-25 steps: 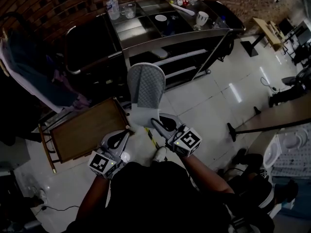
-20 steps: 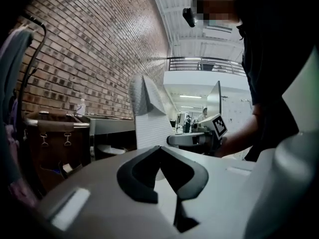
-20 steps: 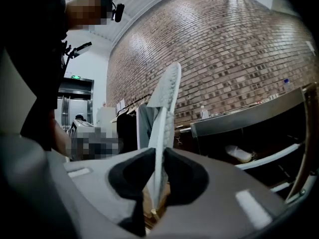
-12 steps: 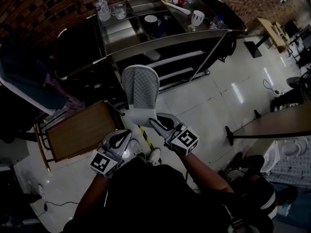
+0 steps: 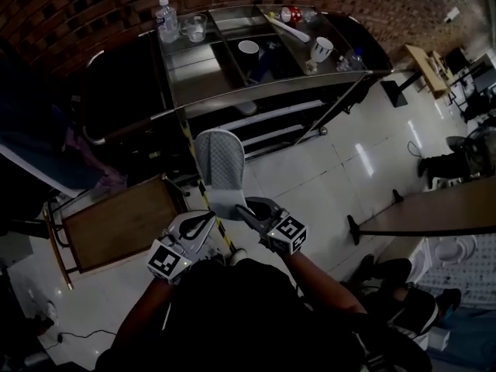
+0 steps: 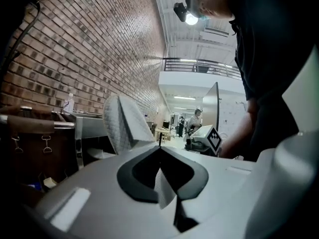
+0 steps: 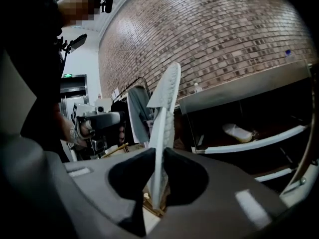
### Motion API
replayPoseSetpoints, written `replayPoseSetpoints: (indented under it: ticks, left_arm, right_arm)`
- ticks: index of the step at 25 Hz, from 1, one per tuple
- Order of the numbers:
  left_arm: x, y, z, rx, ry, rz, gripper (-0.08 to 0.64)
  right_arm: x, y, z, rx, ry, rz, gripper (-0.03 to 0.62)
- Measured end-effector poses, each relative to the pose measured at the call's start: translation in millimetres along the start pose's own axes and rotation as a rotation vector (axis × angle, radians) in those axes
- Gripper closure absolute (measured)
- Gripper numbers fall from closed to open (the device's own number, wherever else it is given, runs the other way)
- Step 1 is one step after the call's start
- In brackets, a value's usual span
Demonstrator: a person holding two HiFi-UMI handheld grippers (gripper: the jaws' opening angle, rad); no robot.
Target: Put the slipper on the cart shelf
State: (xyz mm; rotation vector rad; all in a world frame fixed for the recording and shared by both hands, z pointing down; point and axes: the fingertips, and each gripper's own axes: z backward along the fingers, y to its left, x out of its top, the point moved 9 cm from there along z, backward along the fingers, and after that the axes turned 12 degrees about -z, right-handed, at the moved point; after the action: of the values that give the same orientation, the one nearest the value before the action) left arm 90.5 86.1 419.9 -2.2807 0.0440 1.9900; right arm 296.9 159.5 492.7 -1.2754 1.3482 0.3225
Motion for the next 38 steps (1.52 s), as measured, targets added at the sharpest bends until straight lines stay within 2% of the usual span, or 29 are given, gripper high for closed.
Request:
replayPoseSetpoints:
  ticks: [6, 14, 21, 27, 34, 38]
  left_arm:
    - [-11.9, 28.5, -3.9, -0.001, -0.007, 0.007, 0.557]
    - [-18.9, 52.3, -26.9, 0.075, 0.033, 0.031, 0.557]
    - [-21.7, 68.5, -57.1, 0.131, 0.068, 0.035, 0.557]
    - [-23.9, 78.8, -76.9, 0.166, 0.087, 0.043, 0.557]
    - [-22.8, 92.9, -91.1, 0.214, 0.090, 0.053, 0.557]
    - [-25.0, 99.5, -95.7, 0.237, 0.097, 0.061, 0.557]
  right_arm:
    - [-20.3, -29.2, -23.4, -0.006, 0.073, -0.084, 0.532]
    - [-43.5, -105.1, -51.4, -0.002, 0.249, -0.288, 0.532]
    - [-45.7, -169.6, -83.5, 0.012, 0.370, -0.376, 0.532]
    - [-32.3, -207.8, -115.0, 0.014, 0.425, -0.416, 0.532]
    - [-7.6, -242.8, -153.2, -0.006, 0.421, -0.355, 0.532]
    - [1.9, -260.7, -173.3, -0.015, 0.416, -0.361, 0.532]
